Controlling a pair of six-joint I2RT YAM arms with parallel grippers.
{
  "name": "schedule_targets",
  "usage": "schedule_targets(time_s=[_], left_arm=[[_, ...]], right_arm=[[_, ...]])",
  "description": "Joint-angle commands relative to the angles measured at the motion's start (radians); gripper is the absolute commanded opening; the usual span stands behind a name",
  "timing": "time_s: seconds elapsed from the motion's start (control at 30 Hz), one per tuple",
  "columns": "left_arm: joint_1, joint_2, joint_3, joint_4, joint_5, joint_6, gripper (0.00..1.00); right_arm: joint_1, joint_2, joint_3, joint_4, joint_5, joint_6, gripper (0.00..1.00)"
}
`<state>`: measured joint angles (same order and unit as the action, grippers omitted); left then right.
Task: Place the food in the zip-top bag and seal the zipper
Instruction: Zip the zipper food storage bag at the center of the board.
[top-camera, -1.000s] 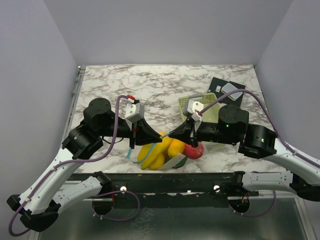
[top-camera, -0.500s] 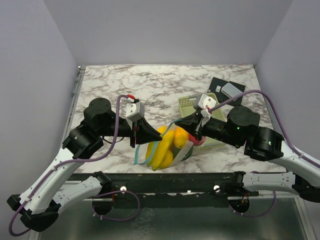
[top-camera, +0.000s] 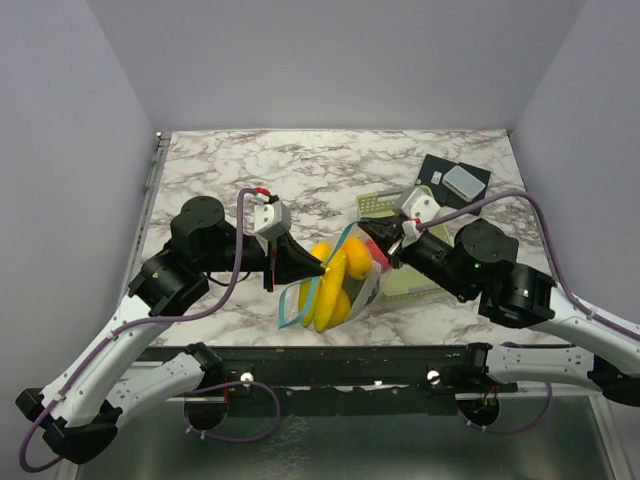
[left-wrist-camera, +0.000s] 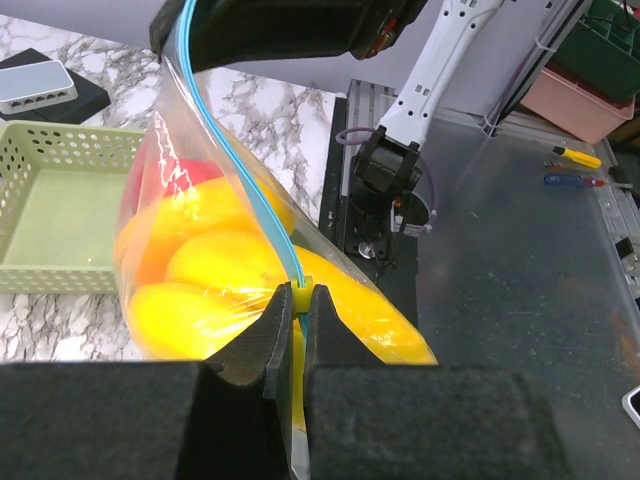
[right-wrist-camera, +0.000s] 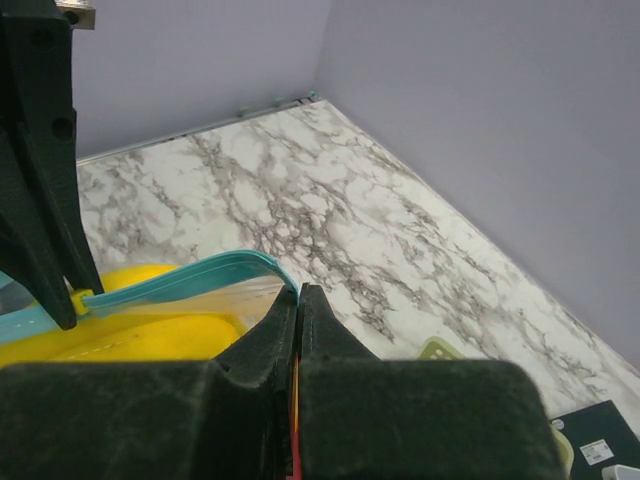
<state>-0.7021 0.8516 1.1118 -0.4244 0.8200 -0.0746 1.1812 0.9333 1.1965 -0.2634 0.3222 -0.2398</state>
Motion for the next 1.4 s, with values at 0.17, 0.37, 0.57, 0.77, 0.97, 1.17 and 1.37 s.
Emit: schedule_targets(time_s=[0.17, 0.37, 0.57, 0.77, 0.97, 1.17, 1.37], left_arm=[[-0.011, -0.029, -0.027, -0.102, 0.094, -0.02, 0.0], [-0.011, -0.029, -0.029, -0.102, 0.089, -0.018, 0.0], [-0.011, -0.023, -0.028, -0.121, 0.087, -0.008, 0.0], [-0.011, -0.013, -0.023, -0.156, 0.075, 0.015, 0.0], [-0.011, 0.006, -0.008, -0.175, 0.05, 0.029, 0.0], [-0.011, 0.017, 0.004, -0.195, 0.033, 0.041, 0.0], [-0.011, 0.016, 0.006, -0.204, 0.032, 0.039, 0.0]], right_arm=[[-0.024, -0.057, -0.067, 0.405, 0.321, -0.18, 0.01], [-0.025, -0.042, -0.054, 0.365, 0.278, -0.159, 0.01], [-0.025, -0.038, 0.034, 0.139, 0.168, -0.064, 0.15], [-0.025, -0.024, 0.13, -0.083, -0.021, 0.028, 0.42], [-0.024, -0.033, 0.15, -0.161, -0.172, 0.109, 0.63], [-0.025, 0.048, 0.254, -0.328, -0.348, 0.16, 0.7], [-0.025, 0.115, 0.263, -0.411, -0.472, 0.175, 0.71]])
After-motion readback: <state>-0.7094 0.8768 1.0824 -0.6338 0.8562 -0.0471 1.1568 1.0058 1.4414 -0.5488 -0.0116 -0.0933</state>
